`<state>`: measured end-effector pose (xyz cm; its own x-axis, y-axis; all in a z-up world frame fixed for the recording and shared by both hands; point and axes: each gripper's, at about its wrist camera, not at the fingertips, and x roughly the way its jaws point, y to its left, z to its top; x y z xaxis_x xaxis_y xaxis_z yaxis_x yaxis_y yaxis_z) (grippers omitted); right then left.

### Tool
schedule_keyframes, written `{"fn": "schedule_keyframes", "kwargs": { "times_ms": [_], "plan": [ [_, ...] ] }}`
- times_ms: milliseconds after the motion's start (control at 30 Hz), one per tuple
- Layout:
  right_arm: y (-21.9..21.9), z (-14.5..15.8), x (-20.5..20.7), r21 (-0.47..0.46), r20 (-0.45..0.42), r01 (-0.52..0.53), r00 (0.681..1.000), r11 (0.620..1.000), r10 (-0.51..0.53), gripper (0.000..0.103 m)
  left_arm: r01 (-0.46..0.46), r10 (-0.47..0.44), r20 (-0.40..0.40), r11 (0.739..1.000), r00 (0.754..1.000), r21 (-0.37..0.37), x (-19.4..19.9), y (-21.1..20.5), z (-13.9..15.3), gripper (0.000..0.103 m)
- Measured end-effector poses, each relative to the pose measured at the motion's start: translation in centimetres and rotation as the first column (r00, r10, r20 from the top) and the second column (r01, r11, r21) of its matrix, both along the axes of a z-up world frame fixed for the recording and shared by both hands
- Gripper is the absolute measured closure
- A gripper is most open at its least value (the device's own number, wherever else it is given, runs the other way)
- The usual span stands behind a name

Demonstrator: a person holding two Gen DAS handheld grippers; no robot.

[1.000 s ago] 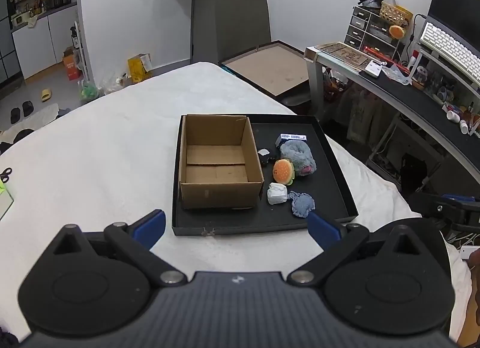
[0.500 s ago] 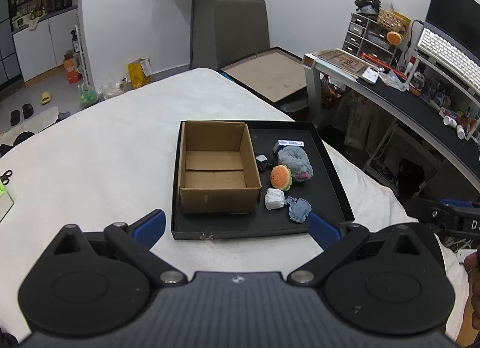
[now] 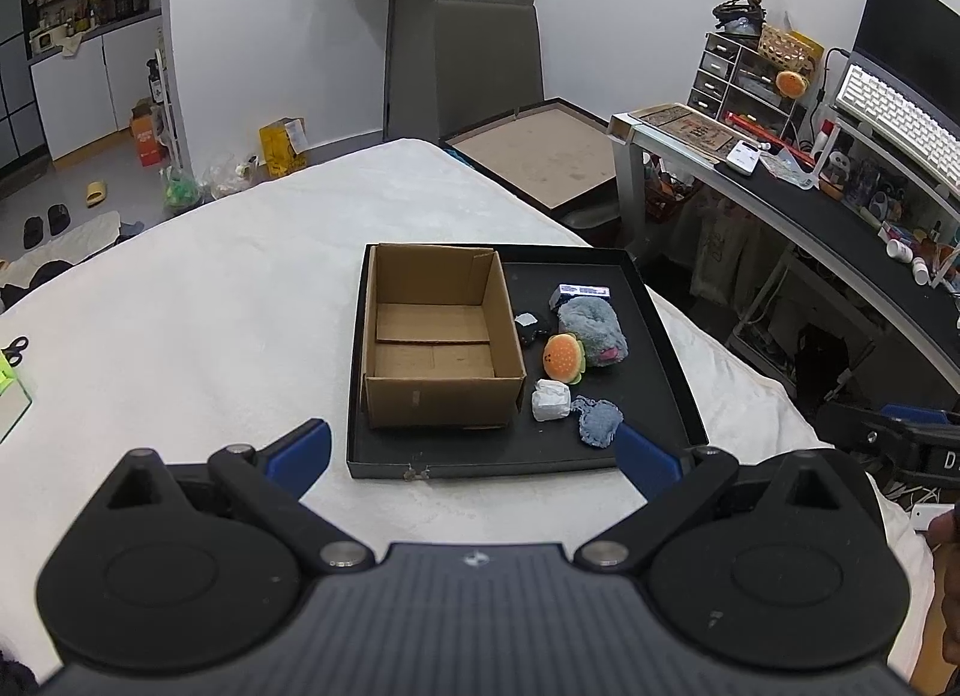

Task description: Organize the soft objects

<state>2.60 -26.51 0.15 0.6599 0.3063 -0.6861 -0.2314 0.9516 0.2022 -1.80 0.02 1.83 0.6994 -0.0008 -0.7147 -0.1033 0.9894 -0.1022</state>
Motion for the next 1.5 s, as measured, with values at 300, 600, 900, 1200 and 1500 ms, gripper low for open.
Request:
{"fn": "schedule_keyframes", "kwargs": {
  "times_ms": [300,600,900,1200,1500],
  "plan": [
    [0.11,0.01,-0.30,-0.012,0.010,-0.003,1.000,1.000,0.003,0.000,0.005,-0.005,0.000,1.000,1.000,0.003,-0.25,-0.13,0.20,0.003],
    [0.11,0.16,-0.54,0.001,0.011,-0.006,1.000,1.000,0.006,0.000,0.007,-0.007,-0.003,1.000,1.000,0.006,-0.35,-0.57,0.35,0.003],
    [0.25,0.24,-0.79,-0.014,0.021,-0.010,1.000,1.000,0.010,0.000,0.006,-0.006,-0.003,1.000,1.000,0.008,-0.37,-0.65,0.28,0.003],
    [0.28,-0.23,-0.54,-0.015,0.001,-0.009,1.000,1.000,0.009,0.000,0.004,-0.004,-0.015,1.000,1.000,0.015,-0.10,-0.62,-0.03,0.003],
    [0.38,-0.39,-0.27,-0.021,-0.007,-0.010,1.000,1.000,0.010,0.000,0.008,-0.008,-0.020,1.000,1.000,0.015,0.38,-0.53,-0.01,0.003]
  ]
}}
